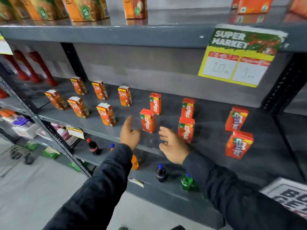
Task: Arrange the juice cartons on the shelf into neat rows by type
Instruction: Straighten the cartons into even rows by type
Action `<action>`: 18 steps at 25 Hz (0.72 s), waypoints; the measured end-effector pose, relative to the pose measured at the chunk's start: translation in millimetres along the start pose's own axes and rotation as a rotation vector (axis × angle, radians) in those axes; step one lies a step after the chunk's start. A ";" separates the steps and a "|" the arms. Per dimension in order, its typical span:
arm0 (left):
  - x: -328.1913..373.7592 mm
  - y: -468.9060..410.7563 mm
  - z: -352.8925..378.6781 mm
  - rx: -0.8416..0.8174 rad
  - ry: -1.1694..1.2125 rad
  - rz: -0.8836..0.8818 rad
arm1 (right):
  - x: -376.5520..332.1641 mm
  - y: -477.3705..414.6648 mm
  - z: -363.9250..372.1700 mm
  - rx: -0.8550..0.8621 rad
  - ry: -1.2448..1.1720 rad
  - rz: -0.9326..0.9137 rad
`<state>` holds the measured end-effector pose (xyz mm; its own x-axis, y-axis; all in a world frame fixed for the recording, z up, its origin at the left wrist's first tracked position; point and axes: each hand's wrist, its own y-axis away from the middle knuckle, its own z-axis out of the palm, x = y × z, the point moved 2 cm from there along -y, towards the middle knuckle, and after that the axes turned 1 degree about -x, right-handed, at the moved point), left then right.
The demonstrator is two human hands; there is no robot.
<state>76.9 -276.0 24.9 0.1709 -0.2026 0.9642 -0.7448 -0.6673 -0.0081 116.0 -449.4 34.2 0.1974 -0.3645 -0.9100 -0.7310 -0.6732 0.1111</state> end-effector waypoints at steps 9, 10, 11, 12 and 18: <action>-25.0 -25.3 -17.2 -0.564 -0.177 0.166 | -2.9 -54.8 61.6 0.395 0.074 0.178; -23.6 -24.1 -19.7 -0.586 -0.169 0.174 | -2.5 -54.2 66.1 0.415 0.092 0.166; -21.5 -24.1 -22.4 -0.597 -0.160 0.173 | -3.5 -54.9 70.2 0.430 0.108 0.161; -18.4 -24.6 -23.9 -0.600 -0.151 0.167 | -5.1 -56.4 72.8 0.441 0.126 0.159; -9.9 -17.5 -27.4 -0.548 -0.102 0.213 | -4.9 -57.3 72.5 0.392 0.207 0.172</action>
<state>70.6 -242.7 22.7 0.0224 -0.3773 0.9258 -0.9892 -0.1424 -0.0340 109.6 -362.4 3.3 0.1488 -0.5966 -0.7886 -0.9481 -0.3128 0.0578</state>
